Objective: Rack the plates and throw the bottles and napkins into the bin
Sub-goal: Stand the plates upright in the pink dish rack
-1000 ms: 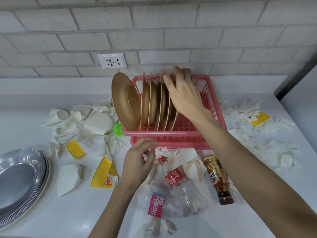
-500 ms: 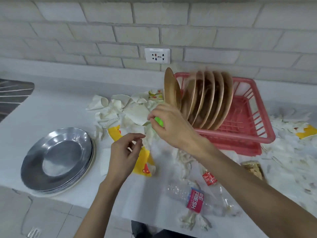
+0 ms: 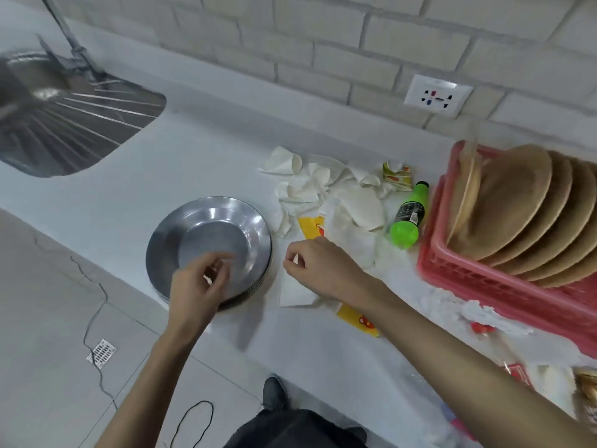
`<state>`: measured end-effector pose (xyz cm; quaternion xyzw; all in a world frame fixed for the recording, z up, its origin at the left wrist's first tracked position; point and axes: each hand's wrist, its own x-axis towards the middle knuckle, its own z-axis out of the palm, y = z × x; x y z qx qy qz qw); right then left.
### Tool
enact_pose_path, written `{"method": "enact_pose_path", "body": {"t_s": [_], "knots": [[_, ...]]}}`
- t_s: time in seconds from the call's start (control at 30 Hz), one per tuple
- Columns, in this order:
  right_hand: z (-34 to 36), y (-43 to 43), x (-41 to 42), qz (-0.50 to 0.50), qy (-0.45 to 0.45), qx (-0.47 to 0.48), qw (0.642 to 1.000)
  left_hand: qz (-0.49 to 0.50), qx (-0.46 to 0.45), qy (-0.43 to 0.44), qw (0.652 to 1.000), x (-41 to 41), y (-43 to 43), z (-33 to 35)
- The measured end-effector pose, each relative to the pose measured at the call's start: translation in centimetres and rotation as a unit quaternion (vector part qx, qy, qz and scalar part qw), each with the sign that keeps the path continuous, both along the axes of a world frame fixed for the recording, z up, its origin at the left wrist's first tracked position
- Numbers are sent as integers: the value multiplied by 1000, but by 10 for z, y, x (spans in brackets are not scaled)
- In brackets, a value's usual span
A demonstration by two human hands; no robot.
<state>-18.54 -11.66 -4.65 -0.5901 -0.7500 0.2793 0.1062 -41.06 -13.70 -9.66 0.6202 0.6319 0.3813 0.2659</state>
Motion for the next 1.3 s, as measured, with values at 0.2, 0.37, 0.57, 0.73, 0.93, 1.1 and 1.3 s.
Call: {"method": "enact_pose_path", "body": {"t_s": [0.2, 0.37, 0.57, 0.73, 0.93, 1.1, 1.3], "knots": [[-20, 21, -37, -18, -42, -28, 999, 7, 35, 104, 994, -65, 49, -14], [-34, 36, -54, -32, -89, -32, 995, 1, 10, 201, 980, -102, 89, -26], [-40, 44, -65, -30, -99, -45, 994, 8, -98, 205, 974, -114, 111, -38], [-43, 44, -67, -40, -93, -54, 993, 2, -100, 129, 987, -119, 114, -40], [-49, 42, -60, -56, 31, -72, 995, 6, -44, 87, 995, -121, 122, -33], [-53, 38, -55, -84, 93, -66, 990, 18, -7, 0, 1000, -113, 123, -20], [-42, 25, -44, -131, 188, -22, 973, 29, 2, -104, 994, -99, 115, 5]]}}
